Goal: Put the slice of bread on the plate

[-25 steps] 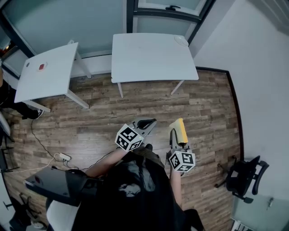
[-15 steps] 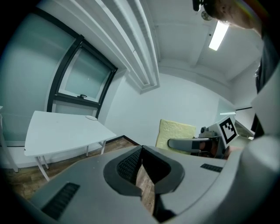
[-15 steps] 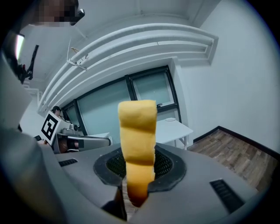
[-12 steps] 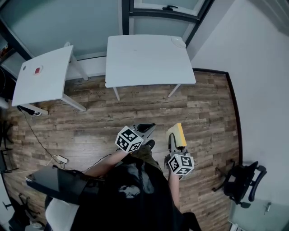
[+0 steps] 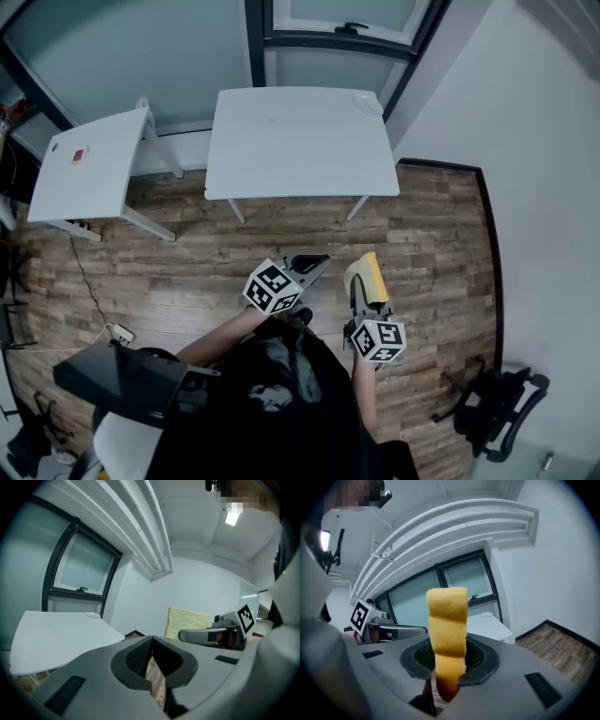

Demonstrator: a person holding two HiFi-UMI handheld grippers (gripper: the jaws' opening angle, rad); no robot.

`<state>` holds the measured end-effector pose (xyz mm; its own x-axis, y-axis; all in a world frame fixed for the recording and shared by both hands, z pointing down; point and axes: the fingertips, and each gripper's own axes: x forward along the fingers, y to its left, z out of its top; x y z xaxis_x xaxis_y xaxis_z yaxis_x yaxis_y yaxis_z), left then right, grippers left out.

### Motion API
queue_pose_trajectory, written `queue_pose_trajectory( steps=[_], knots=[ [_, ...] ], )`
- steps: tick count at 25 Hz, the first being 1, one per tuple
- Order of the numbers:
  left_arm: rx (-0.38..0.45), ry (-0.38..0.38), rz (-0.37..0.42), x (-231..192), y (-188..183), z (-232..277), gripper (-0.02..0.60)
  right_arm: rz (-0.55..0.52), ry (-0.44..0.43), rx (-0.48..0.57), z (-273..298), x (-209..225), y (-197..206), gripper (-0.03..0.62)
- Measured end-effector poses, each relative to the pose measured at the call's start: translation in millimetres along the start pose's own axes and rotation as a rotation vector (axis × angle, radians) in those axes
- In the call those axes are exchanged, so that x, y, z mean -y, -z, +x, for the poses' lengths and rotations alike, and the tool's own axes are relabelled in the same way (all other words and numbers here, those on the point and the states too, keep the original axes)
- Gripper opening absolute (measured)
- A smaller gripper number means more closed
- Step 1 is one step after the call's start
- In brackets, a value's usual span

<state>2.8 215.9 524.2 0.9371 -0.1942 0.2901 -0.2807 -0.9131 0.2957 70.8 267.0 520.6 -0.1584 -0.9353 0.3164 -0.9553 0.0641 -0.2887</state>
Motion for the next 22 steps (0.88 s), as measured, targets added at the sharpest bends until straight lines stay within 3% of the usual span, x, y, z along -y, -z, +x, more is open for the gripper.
queue_pose_trajectory(
  steps=[9, 22],
  knots=[
    [-0.050, 0.011, -0.023, -31, -13, 50, 0.005, 0.067, -0.031, -0.042, 45, 41, -11, 0.098],
    [-0.016, 0.030, -0.024, -150, -76, 111, 0.005, 0.020, -0.016, -0.049, 175, 77, -81, 0.097]
  ],
)
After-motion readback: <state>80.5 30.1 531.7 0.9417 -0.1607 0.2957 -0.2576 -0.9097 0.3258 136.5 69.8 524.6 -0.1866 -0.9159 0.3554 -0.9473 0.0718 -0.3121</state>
